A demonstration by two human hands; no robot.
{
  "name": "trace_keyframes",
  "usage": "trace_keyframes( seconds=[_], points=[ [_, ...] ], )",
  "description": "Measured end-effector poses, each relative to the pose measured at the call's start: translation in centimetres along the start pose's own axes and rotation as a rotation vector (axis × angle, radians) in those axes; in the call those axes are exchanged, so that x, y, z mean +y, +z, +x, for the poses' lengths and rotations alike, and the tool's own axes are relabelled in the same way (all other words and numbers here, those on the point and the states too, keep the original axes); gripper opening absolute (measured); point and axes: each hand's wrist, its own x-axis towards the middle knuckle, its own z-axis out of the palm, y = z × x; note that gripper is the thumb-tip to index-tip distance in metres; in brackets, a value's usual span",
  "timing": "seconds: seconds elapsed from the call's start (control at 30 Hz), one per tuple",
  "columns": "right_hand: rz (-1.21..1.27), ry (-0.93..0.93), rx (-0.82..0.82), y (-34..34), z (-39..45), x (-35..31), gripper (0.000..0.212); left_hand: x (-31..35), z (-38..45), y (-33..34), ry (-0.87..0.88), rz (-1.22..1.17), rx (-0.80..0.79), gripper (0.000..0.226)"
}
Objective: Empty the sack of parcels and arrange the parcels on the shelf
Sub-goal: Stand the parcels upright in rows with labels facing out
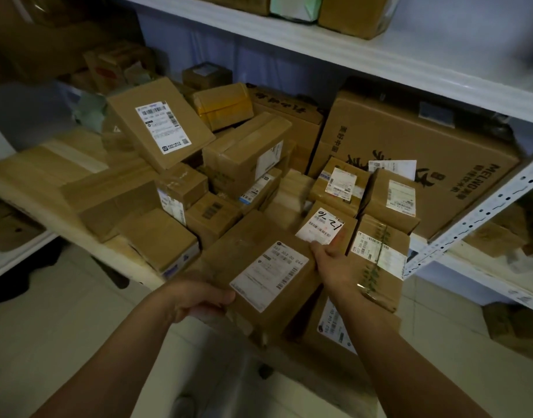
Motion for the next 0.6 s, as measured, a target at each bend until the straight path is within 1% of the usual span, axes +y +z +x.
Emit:
trace_keyframes(
  seconds=[0.1,0.17,0.23,0.3,0.4,0.53,0.6],
  points=[
    [-0.102,-0.047,0.022,0.5,0.3,0.6,0.031,-0.9,0.5,0.7,0.005,0.019,0.078,0.035],
    [-0.159,-0.066,0.025,0.6,0.7,1.2,0.026,-1.6,0.8,1.5,0.017,0.061,0.117,0.030],
    [-0.237,-0.075,0.045,0.6,1.2,1.8,0.023,-2.3,1.2,2.5,0.018,0.065,0.135,0.027],
    [-0.316,-0.095,0.069,0.6,1.6,2.6,0.027,-2.9,1.7,3.2,0.023,0.079,0.140,0.025],
    [-0.435,-0.156,0.090,0.4,1.9,3.5,0.029,-3.7,2.6,3.9,0.026,0.098,0.132,0.029],
    [-0.602,-0.162,0.068,0.3,2.2,4.5,0.033,-4.4,3.3,4.5,0.034,0.112,0.098,0.044],
    [-0.629,-0.163,0.041,0.2,2.3,4.9,0.034,-4.5,3.5,4.8,0.040,0.094,0.088,0.042]
  ],
)
